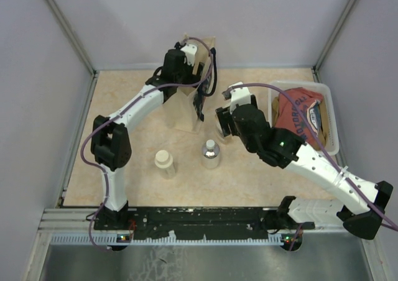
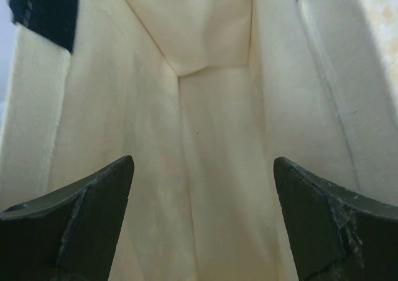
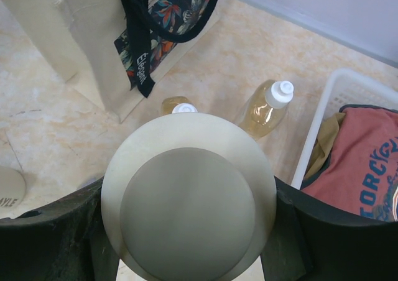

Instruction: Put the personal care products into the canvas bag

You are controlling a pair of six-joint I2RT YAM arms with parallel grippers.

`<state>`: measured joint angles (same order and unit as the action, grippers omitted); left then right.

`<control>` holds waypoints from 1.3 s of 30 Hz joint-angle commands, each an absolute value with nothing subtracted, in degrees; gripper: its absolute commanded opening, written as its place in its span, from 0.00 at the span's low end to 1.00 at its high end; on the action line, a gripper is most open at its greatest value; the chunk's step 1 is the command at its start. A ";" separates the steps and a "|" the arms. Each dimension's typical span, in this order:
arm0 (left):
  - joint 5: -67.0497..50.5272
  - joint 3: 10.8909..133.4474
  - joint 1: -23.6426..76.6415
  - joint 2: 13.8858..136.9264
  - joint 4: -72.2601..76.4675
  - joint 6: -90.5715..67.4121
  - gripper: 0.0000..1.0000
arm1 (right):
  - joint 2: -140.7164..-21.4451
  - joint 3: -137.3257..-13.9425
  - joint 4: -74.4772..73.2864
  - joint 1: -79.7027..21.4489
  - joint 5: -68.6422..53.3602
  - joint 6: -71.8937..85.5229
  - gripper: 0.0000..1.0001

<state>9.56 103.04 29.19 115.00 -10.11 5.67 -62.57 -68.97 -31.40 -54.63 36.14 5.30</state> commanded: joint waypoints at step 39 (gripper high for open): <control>-4.48 69.04 30.32 82.45 -26.46 -4.12 0.99 | -74.01 -84.58 -15.60 -43.04 28.18 -3.03 0.00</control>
